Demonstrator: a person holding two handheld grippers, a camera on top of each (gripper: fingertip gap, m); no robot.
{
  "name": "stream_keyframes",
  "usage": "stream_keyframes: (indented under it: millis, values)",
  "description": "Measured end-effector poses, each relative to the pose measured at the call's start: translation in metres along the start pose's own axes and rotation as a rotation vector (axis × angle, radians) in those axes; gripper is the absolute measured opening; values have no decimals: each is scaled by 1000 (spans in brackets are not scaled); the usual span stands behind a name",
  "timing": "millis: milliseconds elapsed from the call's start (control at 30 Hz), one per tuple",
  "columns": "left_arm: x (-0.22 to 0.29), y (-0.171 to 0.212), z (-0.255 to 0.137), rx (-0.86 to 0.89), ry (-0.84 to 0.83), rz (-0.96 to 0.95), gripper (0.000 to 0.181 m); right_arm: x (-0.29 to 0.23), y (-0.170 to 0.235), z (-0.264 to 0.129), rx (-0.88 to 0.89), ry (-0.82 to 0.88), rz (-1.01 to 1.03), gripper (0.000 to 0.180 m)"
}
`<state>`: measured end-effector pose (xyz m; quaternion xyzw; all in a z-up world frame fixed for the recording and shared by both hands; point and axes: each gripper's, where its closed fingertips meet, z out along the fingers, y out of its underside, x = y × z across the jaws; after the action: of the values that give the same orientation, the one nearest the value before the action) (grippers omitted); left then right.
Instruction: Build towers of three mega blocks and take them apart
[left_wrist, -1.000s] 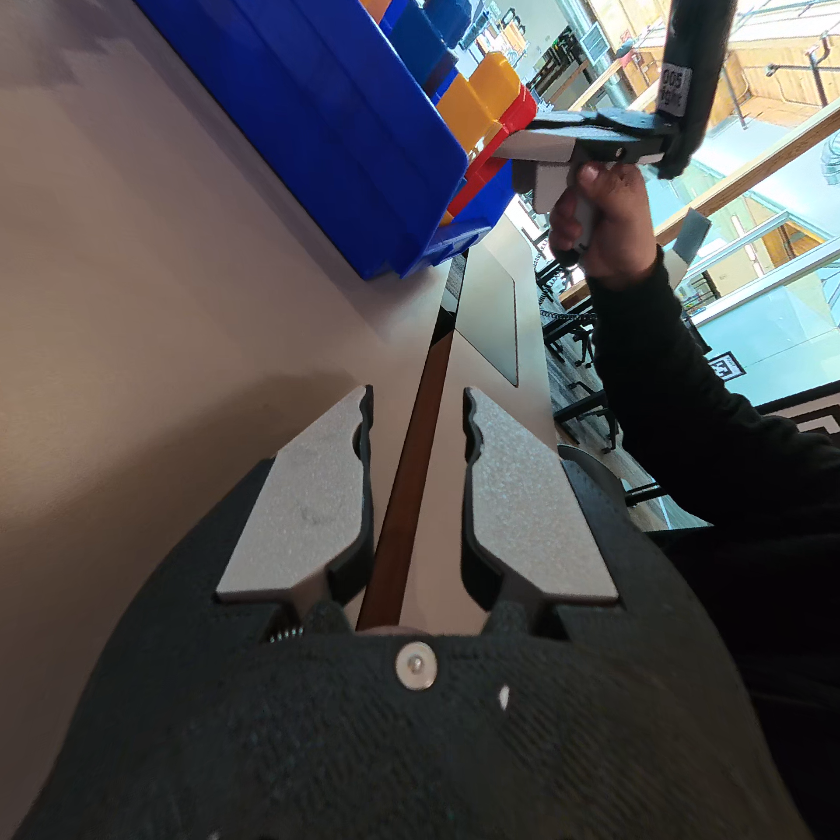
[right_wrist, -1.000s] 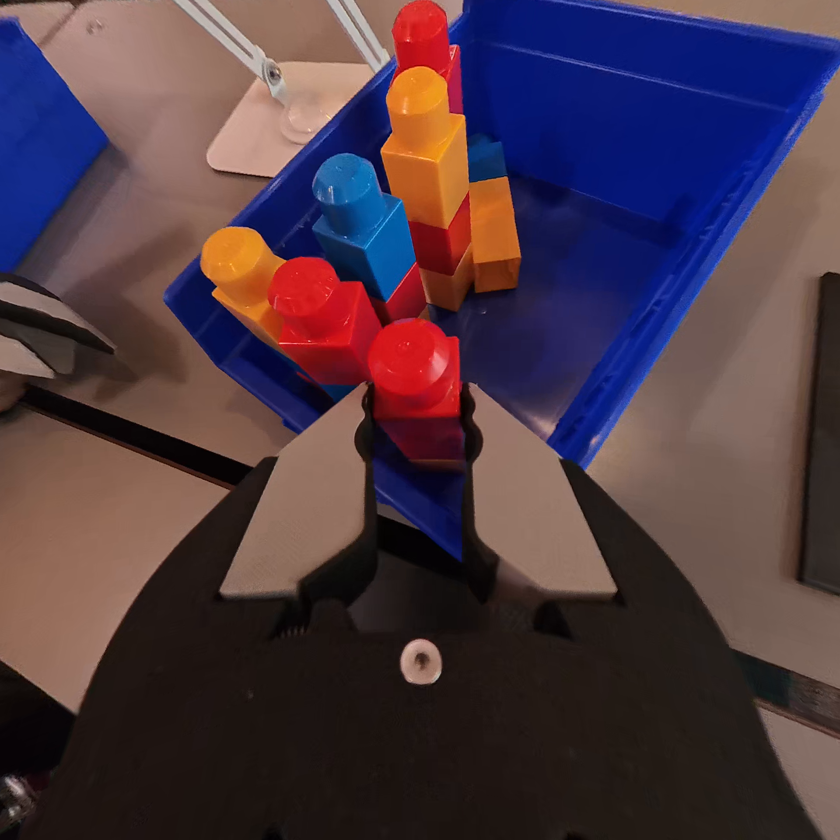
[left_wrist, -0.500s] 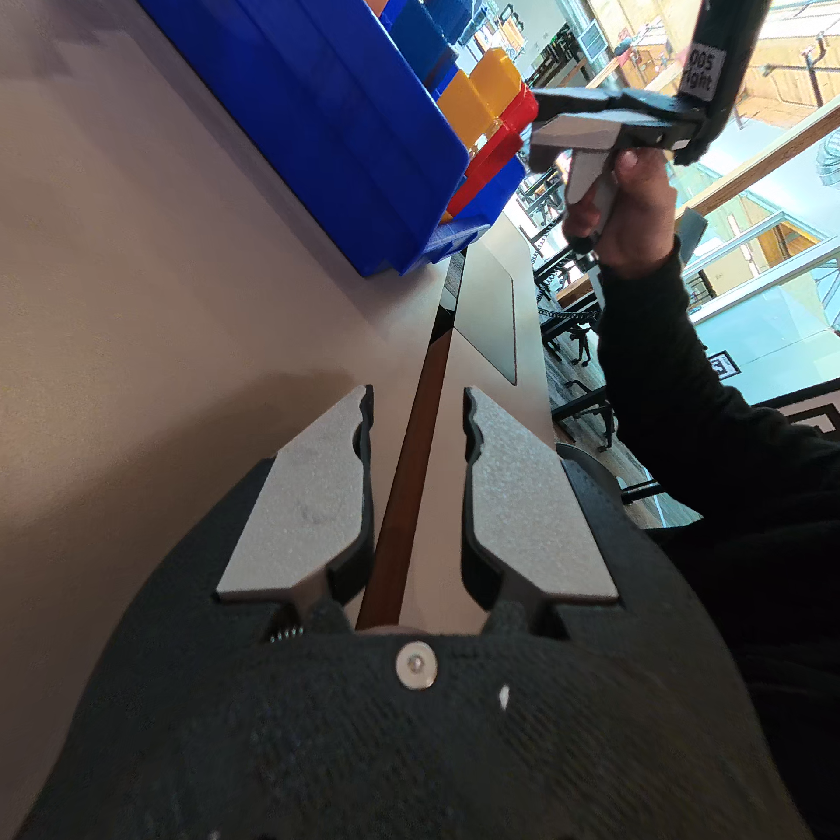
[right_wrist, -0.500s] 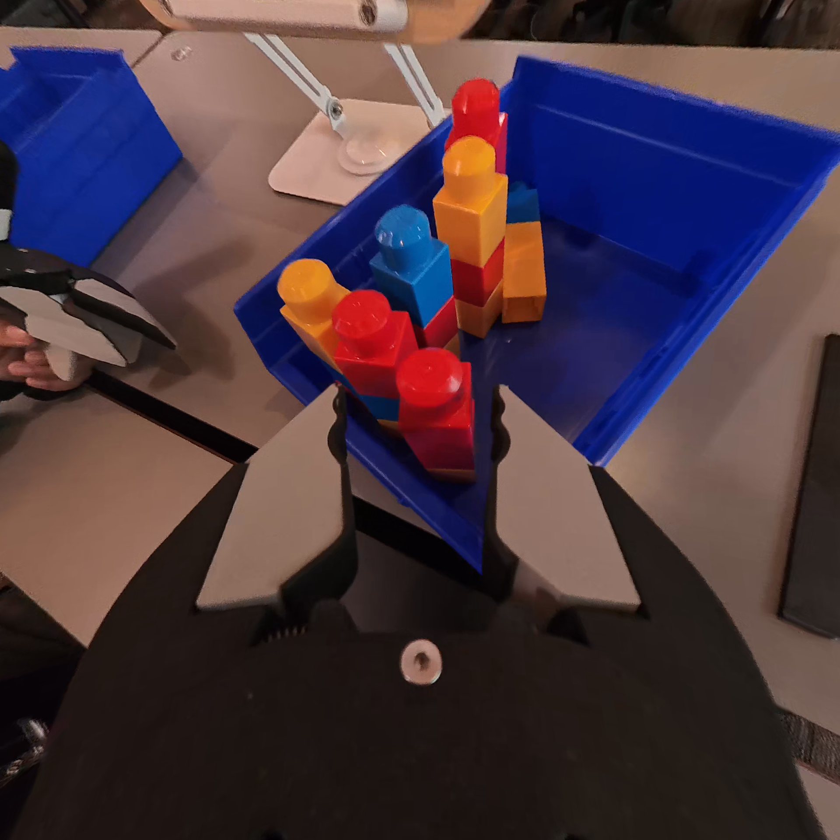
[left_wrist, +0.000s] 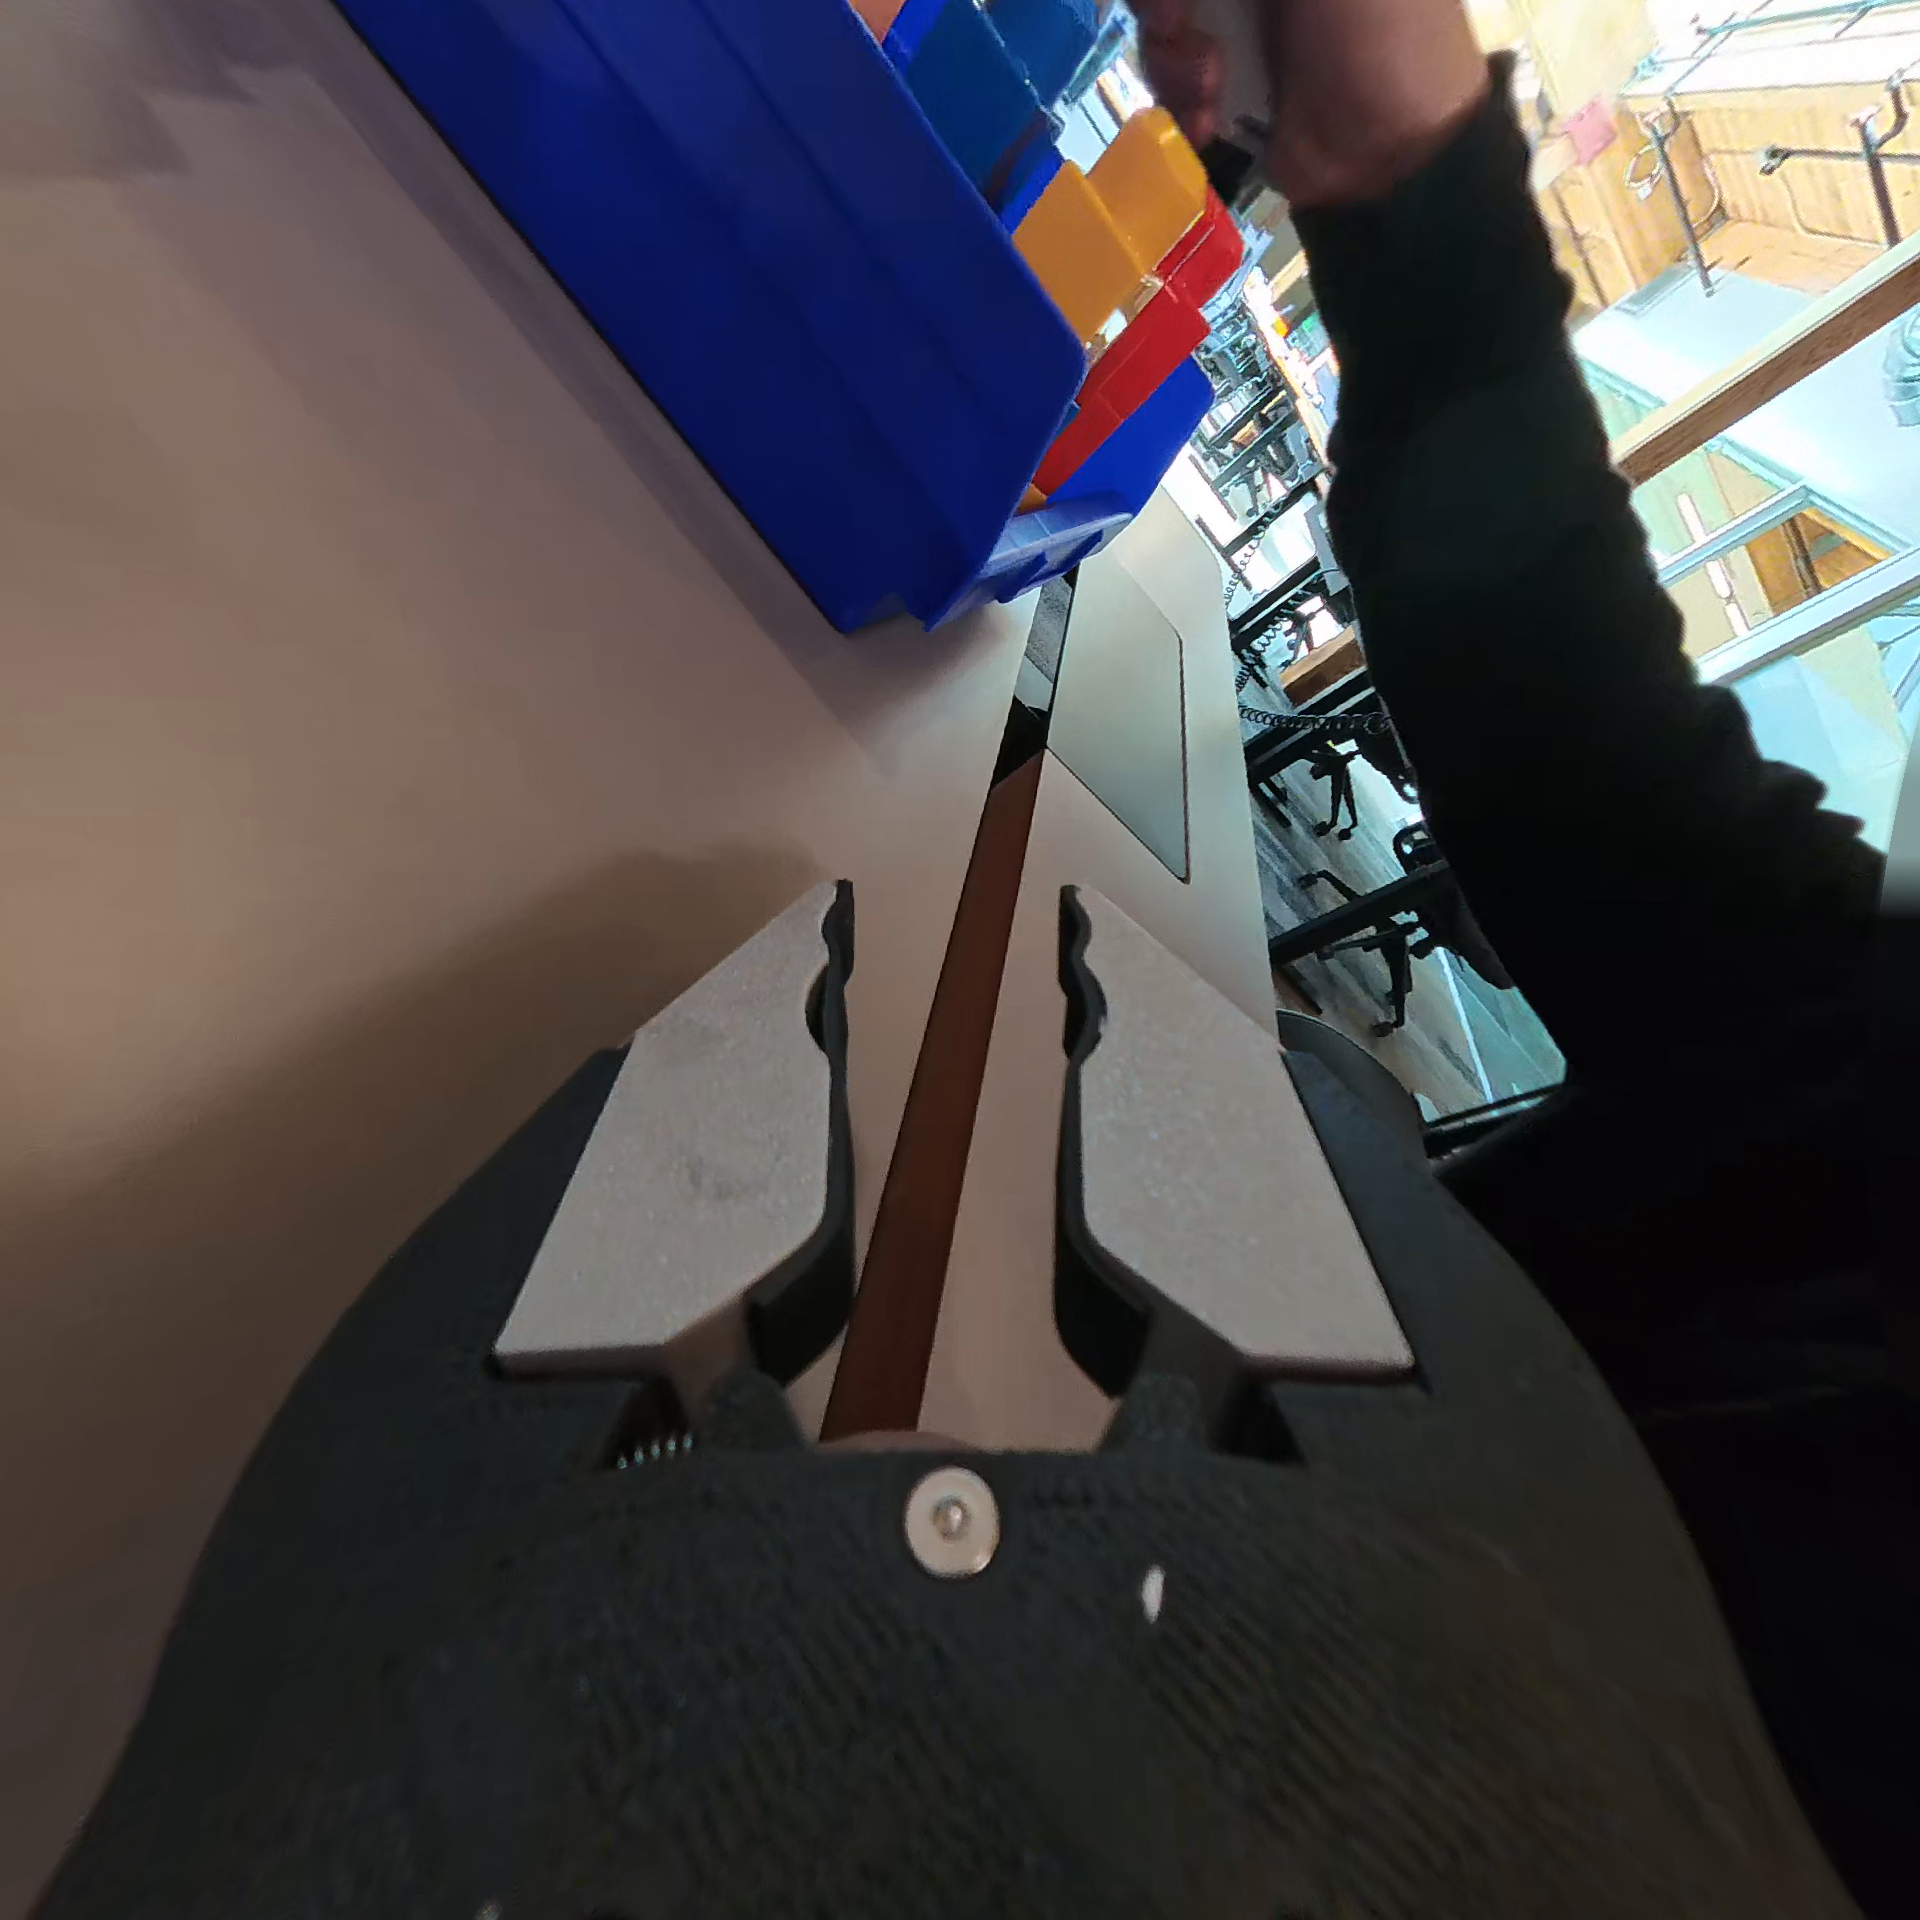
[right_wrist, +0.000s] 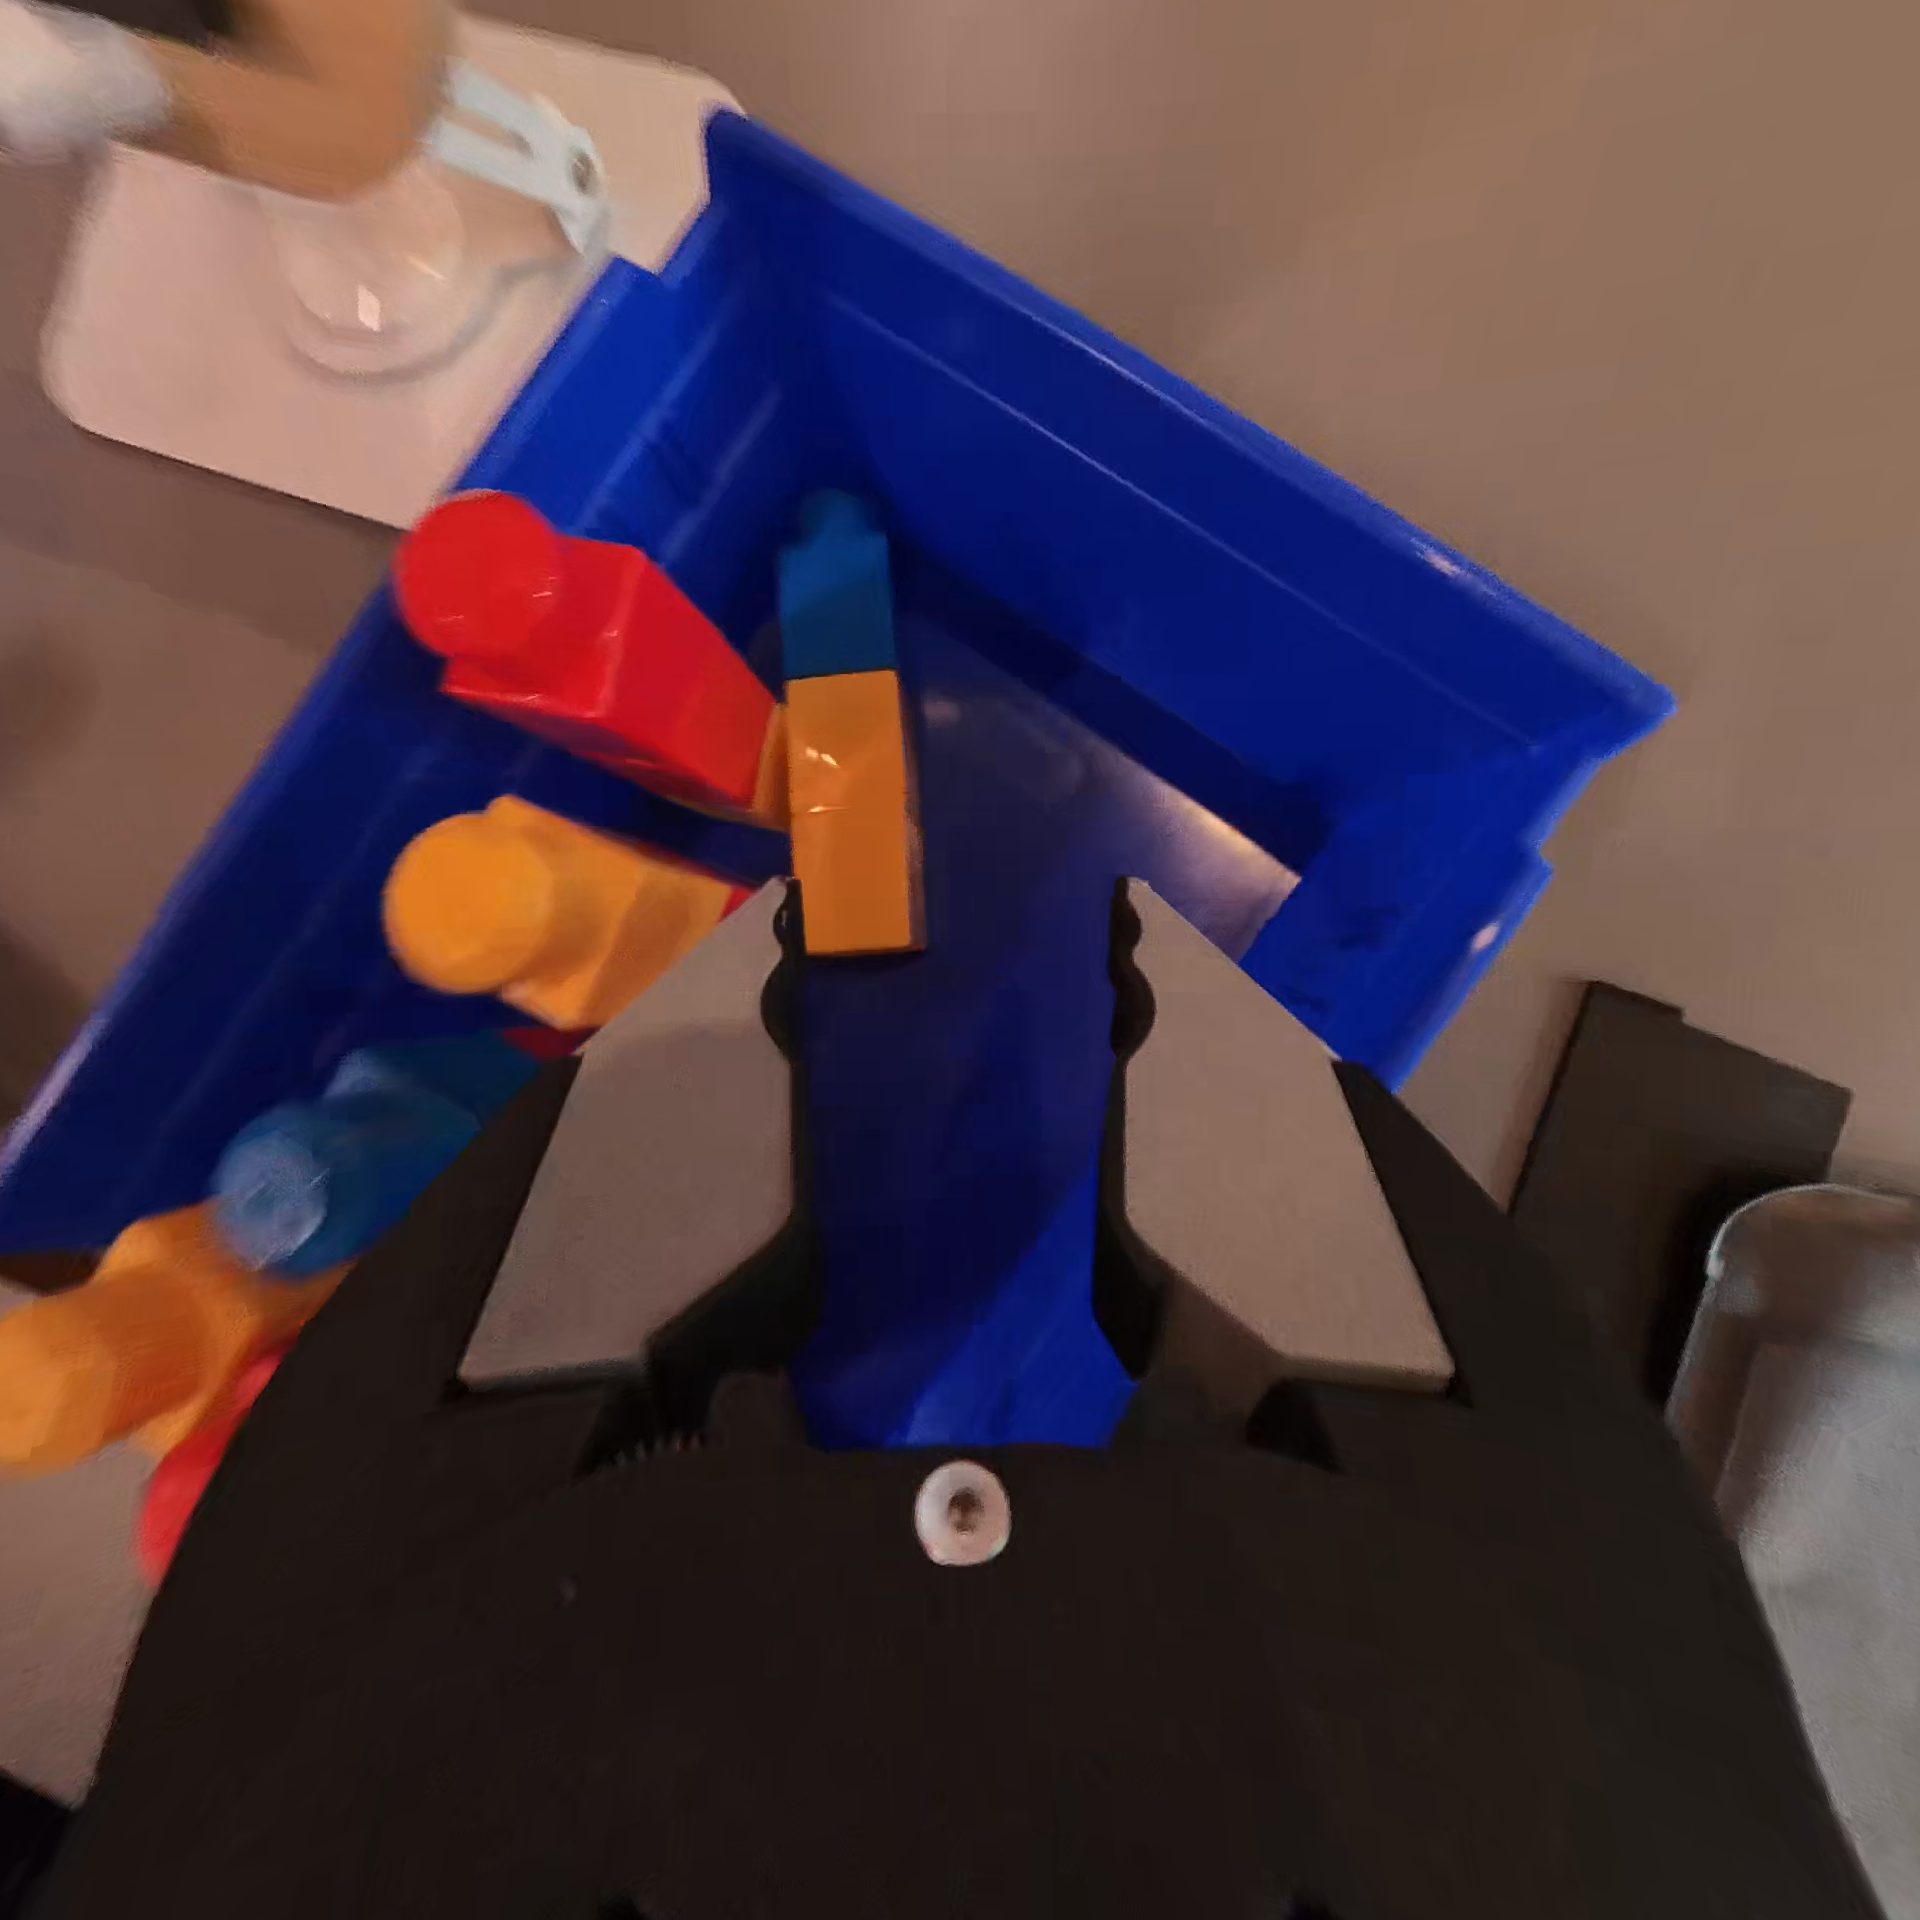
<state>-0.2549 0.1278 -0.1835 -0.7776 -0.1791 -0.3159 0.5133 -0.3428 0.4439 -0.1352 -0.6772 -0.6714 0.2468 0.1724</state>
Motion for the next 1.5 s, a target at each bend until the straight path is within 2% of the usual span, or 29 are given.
stream_keyframes:
  millis: [100,200,433,500,533,600,800,933,1033,1100,1233,1267,1300,1400,1500]
  values:
    - [0,1,1,-8,-8,8,38,10,3,41,-135,62,-34,56]
    - [1,3,3,-26,-9,21,38,6,6,69,-205,26,-29,55]
    - [5,6,6,-42,12,22,38,-20,9,90,-240,-162,2,55]
    - [6,7,7,-49,16,25,38,-20,18,96,-278,-164,-6,59]
    - [7,7,7,-50,16,25,38,-17,21,99,-287,-139,-14,54]
    - [7,7,8,-49,18,25,38,-3,21,97,-286,-36,-50,41]
    - [8,8,9,-52,25,24,38,7,40,78,-403,62,-74,35]
    - [10,8,9,-53,27,27,38,9,35,60,-416,96,-104,41]
    - [10,8,9,-54,29,29,38,0,5,62,-274,46,-114,45]
    - [10,8,9,-53,30,26,38,0,-1,69,-260,40,-103,46]
    - [9,8,9,-47,33,17,38,11,14,89,-342,76,-103,51]
    - [9,8,9,-47,34,17,38,10,18,93,-355,64,-110,46]
    - [10,8,9,-49,33,19,38,8,21,94,-360,54,-116,33]
    - [10,9,10,-55,35,23,38,16,29,89,-379,97,-87,33]
    - [12,9,10,-55,41,22,38,8,48,77,-457,44,-43,34]
